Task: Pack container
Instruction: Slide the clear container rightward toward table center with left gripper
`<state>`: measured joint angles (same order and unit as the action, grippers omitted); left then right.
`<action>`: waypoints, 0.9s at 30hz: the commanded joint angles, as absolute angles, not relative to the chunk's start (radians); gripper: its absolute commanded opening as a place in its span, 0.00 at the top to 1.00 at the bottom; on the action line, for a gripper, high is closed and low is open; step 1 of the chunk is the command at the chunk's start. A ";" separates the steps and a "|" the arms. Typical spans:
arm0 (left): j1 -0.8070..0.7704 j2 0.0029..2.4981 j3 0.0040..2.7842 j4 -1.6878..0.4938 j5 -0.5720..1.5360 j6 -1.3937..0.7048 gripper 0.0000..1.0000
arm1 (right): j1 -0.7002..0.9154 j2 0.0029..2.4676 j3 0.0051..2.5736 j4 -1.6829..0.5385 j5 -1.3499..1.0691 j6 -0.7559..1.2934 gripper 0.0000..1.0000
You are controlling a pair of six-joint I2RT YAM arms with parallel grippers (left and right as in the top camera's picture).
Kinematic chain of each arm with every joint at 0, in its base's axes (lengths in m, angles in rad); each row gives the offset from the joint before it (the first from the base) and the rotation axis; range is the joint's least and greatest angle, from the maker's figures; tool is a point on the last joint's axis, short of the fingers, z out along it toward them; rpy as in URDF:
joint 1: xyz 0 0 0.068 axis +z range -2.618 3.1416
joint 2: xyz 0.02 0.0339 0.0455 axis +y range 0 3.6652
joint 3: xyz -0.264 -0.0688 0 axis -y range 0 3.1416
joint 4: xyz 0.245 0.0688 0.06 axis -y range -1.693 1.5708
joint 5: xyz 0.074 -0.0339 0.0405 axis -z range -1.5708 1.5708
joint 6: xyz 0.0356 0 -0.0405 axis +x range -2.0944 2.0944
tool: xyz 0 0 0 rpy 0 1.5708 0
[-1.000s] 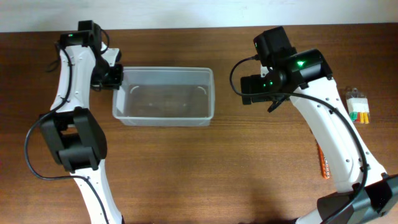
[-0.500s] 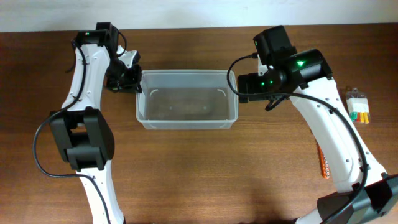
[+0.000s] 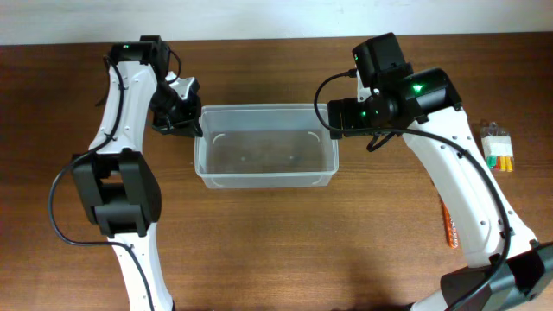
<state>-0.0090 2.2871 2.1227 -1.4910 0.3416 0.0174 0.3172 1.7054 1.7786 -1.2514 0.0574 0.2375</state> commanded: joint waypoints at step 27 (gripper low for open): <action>-0.080 2.263 2.133 -1.543 0.351 -0.078 0.98 | 0.313 1.708 1.787 -1.229 0.064 0.213 0.01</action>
<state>-0.0723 2.2871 2.1227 -1.5345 0.3408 -0.0696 0.3172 1.7054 1.7786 -1.2324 0.0582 0.2230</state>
